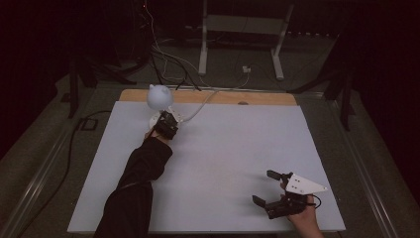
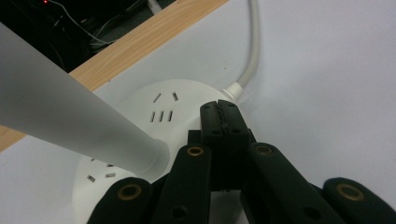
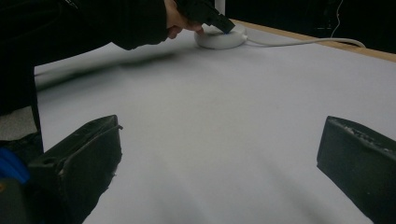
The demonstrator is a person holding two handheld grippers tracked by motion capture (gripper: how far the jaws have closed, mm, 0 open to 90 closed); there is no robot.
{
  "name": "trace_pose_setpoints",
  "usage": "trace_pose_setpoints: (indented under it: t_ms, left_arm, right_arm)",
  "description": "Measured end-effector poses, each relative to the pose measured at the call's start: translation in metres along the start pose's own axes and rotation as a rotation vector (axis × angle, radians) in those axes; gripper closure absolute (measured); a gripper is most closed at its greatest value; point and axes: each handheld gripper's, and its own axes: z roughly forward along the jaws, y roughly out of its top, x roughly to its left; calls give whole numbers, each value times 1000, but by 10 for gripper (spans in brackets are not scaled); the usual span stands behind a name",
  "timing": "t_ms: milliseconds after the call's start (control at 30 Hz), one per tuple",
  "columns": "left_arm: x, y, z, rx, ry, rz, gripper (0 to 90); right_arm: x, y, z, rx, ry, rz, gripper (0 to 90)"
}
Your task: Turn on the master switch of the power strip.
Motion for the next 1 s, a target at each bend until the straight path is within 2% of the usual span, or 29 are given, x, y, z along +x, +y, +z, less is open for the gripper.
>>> trace_pose_setpoints:
  t_ms: [267,400,467,500,700,900,933,967,1000]
  left_arm:
    - [0,1,-1,-1,8,3,900]
    - [2,3,-5,-10,-19,-34,900]
    - [5,4,-8,-22,-9,-44,900]
    - [9,7,-13,-42,-32,-83,900]
    - [13,12,-22,-48,-38,-96,900]
    - [14,10,-32,-57,-96,-148,900]
    - [14,10,-32,-57,-96,-148,847]
    - [13,9,-35,-52,-115,-144,810]
    - [13,9,-35,-52,-115,-144,810]
  right_arm:
    - [0,0,0,0,0,0,1]
    - [-1,0,0,-1,0,4,0]
    - [-1,0,0,-1,-1,4,1]
    - [-1,0,0,-1,0,4,1]
    - [0,0,0,-1,-1,-1,0]
    - [0,1,0,-2,-2,-4,1]
    - [0,1,0,-2,-2,-5,1]
    - [0,1,0,-2,-2,-5,1]
    - [0,1,0,-2,-2,-5,1]
